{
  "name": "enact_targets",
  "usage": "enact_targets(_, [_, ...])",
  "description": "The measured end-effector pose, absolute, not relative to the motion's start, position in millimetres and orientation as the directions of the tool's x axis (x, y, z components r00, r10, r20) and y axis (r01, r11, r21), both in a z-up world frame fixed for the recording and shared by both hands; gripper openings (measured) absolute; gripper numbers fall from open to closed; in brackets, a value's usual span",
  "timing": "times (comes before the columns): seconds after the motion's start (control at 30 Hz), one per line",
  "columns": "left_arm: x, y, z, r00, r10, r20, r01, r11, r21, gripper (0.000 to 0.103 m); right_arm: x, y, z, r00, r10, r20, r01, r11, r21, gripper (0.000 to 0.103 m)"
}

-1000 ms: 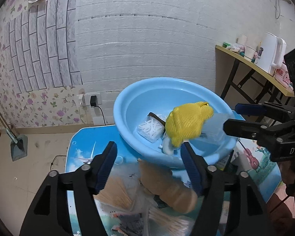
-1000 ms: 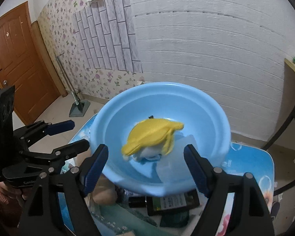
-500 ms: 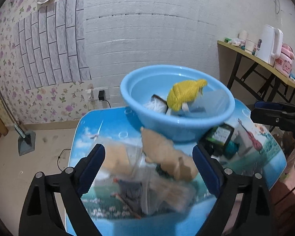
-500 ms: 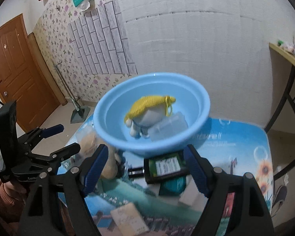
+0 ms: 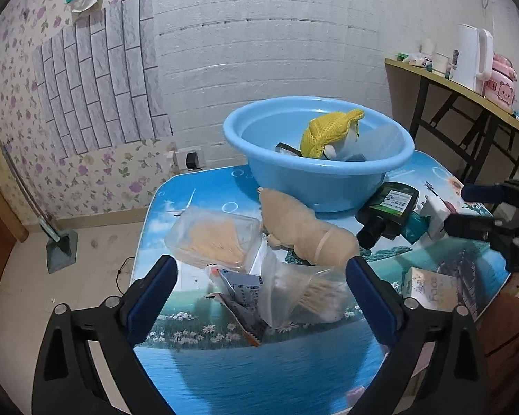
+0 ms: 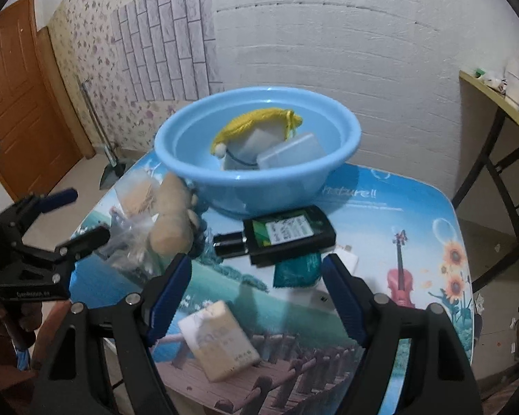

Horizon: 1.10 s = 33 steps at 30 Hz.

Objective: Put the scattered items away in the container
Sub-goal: 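Withdraw both grippers from the basin back over the table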

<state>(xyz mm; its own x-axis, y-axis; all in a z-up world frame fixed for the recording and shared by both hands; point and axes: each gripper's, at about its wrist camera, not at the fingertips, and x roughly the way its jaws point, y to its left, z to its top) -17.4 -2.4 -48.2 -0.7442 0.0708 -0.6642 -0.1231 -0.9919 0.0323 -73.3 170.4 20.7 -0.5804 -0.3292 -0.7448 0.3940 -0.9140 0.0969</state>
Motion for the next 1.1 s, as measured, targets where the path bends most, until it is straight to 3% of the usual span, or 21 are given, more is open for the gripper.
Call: enact_targets(1.1, [-9.0,-26.9,-85.3,-0.700,0.100,-0.708,-0.108,-0.994,-0.033,0.102,-49.7,173.2,-27.0,-0.452,-0.401,-0.797,0.492,-0.857,0.152,0.077])
